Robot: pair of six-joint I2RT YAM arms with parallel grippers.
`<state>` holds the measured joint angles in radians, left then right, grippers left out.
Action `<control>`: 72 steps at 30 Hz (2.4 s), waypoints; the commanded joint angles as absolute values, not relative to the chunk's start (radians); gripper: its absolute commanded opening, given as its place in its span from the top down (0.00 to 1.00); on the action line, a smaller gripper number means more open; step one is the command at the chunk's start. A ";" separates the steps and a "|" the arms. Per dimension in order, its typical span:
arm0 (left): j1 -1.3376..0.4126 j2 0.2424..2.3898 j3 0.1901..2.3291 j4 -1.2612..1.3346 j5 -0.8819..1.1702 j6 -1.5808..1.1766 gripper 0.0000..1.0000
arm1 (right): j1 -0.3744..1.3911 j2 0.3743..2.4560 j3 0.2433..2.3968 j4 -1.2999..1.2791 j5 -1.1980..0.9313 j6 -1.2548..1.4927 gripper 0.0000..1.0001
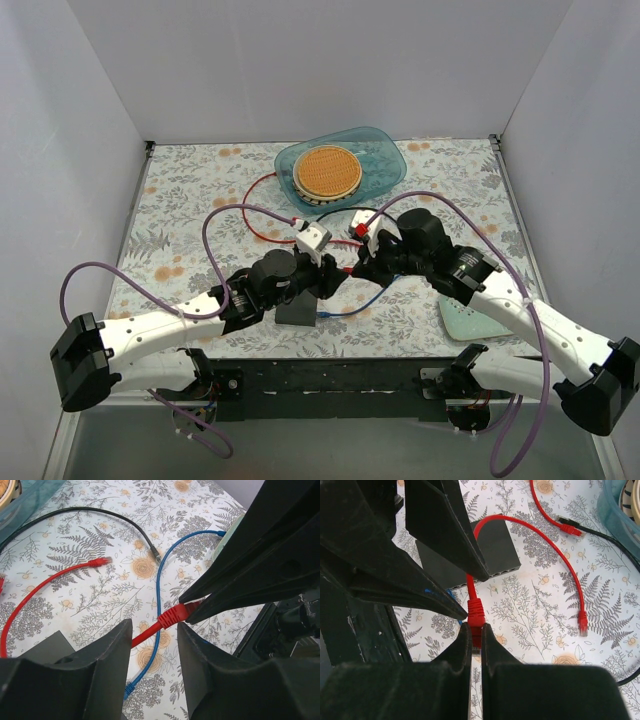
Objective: Insert the plug into the switch port
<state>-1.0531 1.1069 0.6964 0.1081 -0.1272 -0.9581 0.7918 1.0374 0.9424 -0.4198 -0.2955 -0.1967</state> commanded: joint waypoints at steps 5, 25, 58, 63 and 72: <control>-1.058 1.129 0.660 0.037 -0.072 -0.971 0.62 | 0.781 0.959 0.988 -0.265 -0.276 -0.219 0.99; -1.058 1.216 0.678 0.086 -0.077 -0.959 0.84 | 0.770 0.924 0.937 -0.201 0.042 -0.138 0.68; -1.193 1.766 0.979 0.109 -0.139 -0.736 0.23 | 0.219 1.032 0.739 -0.199 -0.272 0.178 0.17; -1.227 1.844 1.022 0.089 -0.219 -0.709 0.23 | 0.215 1.029 0.735 -0.195 -0.281 0.176 0.18; -1.250 1.939 1.058 0.075 -0.337 -0.704 0.69 | 0.215 1.028 0.735 -0.189 -0.304 0.173 0.18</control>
